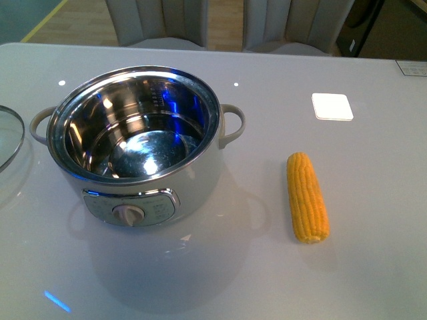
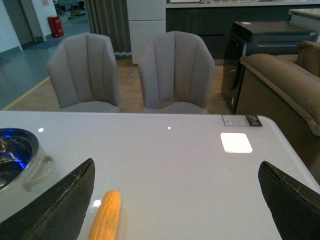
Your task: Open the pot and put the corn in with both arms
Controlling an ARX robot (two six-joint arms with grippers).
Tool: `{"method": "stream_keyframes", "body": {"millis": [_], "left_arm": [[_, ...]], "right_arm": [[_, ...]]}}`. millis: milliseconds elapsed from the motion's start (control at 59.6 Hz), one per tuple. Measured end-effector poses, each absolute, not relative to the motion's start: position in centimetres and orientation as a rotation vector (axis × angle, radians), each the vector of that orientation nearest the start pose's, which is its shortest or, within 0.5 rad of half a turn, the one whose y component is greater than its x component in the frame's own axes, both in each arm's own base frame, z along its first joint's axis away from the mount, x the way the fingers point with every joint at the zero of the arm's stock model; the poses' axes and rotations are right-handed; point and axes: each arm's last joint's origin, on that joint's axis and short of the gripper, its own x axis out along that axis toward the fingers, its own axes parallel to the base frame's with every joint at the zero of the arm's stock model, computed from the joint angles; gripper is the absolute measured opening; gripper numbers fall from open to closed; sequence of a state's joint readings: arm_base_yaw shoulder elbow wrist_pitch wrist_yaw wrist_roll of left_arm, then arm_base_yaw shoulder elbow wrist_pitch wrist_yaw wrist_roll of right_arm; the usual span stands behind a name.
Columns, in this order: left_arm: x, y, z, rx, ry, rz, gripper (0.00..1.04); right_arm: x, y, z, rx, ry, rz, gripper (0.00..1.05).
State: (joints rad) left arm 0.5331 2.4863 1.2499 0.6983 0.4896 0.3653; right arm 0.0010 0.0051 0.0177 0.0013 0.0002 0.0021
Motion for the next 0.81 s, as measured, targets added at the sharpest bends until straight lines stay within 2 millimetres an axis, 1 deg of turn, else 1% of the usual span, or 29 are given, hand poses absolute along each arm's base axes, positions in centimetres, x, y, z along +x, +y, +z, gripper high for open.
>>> {"method": "stream_keyframes", "body": {"millis": [117, 319, 419, 705, 755, 805], "left_arm": [[39.8, 21.1, 0.4, 0.09, 0.459, -0.062, 0.43], [40.0, 20.1, -0.7, 0.067, 0.465, -0.102, 0.43], [39.9, 20.0, -1.2, 0.06, 0.467, -0.105, 0.43], [39.9, 20.0, -1.2, 0.055, 0.457, -0.104, 0.43], [39.8, 20.0, -1.3, 0.051, 0.457, -0.103, 0.46], [39.8, 20.0, -1.4, 0.048, 0.453, -0.109, 0.53]], "right_arm": [[9.7, 0.0, 16.9, 0.002, -0.014, 0.001, 0.96], [9.7, 0.0, 16.9, 0.002, -0.014, 0.001, 0.96], [9.7, 0.0, 16.9, 0.002, -0.014, 0.001, 0.96], [9.7, 0.0, 16.9, 0.002, -0.014, 0.001, 0.96], [9.7, 0.0, 16.9, 0.002, -0.014, 0.001, 0.96], [9.7, 0.0, 16.9, 0.002, -0.014, 0.001, 0.96]]}}
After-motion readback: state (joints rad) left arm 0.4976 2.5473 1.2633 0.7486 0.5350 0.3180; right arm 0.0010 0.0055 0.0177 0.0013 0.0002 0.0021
